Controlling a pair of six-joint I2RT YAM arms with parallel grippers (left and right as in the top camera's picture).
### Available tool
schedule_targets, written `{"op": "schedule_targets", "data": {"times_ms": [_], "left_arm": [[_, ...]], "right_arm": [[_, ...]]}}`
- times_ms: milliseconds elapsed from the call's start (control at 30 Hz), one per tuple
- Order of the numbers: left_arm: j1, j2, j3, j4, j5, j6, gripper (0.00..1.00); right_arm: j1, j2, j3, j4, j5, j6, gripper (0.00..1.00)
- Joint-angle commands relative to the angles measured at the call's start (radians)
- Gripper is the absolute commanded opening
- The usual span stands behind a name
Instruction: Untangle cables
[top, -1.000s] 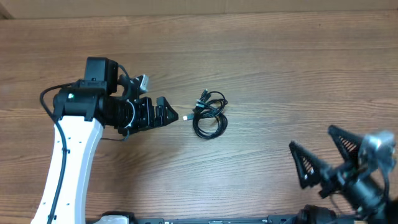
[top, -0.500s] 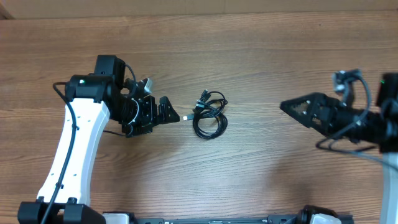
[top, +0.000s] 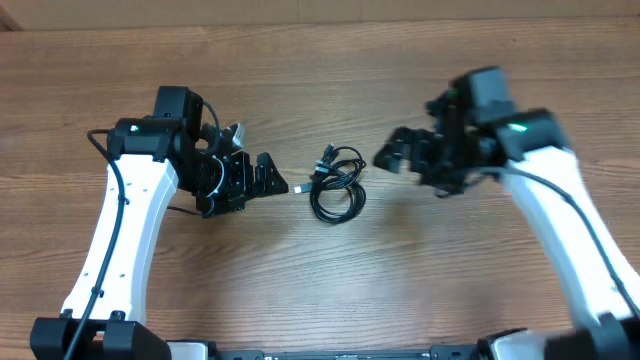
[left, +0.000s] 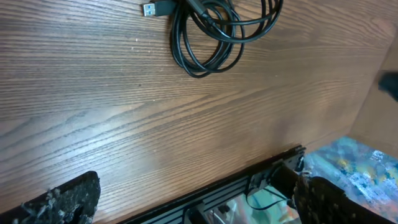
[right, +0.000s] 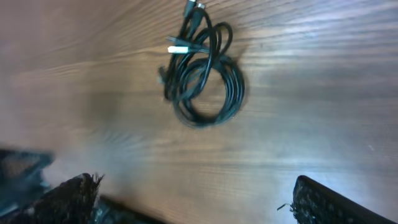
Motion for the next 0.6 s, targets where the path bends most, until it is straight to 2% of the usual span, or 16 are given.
{"op": "schedule_targets", "data": {"times_ms": [0,167,367,500,567], "left_arm": [[0.003,0.003,0.013,0.001,-0.021,-0.007,0.99],[0.003,0.004,0.013,0.002,-0.021,-0.006,1.0],[0.003,0.003,0.013,0.001,-0.02,-0.007,1.0],[0.003,0.003,0.013,0.001,-0.02,-0.022,1.0],[0.002,0.003,0.013,0.002,-0.021,-0.022,1.0]], "right_arm": [[0.059,0.086,0.014,0.053,0.068,0.097,0.96],[0.09,0.186,0.014,0.135,0.064,0.135,0.77],[0.09,0.239,0.014,0.224,0.065,0.238,0.7],[0.097,0.248,0.014,0.28,0.071,0.243,0.6],[0.105,0.254,0.014,0.285,0.114,0.295,0.56]]}}
